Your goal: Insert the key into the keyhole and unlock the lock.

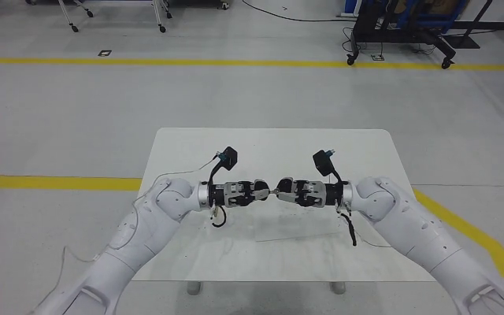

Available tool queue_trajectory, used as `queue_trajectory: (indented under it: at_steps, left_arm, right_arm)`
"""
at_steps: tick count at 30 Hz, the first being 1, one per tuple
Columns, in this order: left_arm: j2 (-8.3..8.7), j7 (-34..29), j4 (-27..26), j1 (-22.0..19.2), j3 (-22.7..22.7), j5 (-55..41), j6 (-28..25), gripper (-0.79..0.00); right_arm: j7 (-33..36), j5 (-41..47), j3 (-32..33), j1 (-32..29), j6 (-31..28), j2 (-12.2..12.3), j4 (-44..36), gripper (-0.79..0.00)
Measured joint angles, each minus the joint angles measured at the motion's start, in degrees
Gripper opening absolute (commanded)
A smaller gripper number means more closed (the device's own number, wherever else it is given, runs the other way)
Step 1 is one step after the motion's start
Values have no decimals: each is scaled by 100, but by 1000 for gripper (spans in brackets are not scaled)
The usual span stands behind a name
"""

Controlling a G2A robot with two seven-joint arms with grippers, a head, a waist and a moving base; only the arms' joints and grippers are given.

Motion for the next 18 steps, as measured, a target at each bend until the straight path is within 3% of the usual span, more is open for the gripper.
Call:
queue_trajectory:
  at_steps: [10,18]
  left_arm:
    - [-15,175,48,-72,135,56,0,-785]
    - [-6,266,77,-100,210,75,0,-785]
  right_arm:
    - [412,358,38,1,0,11,-35,-551]
    - [564,379,28,26,0,-30,6,-650]
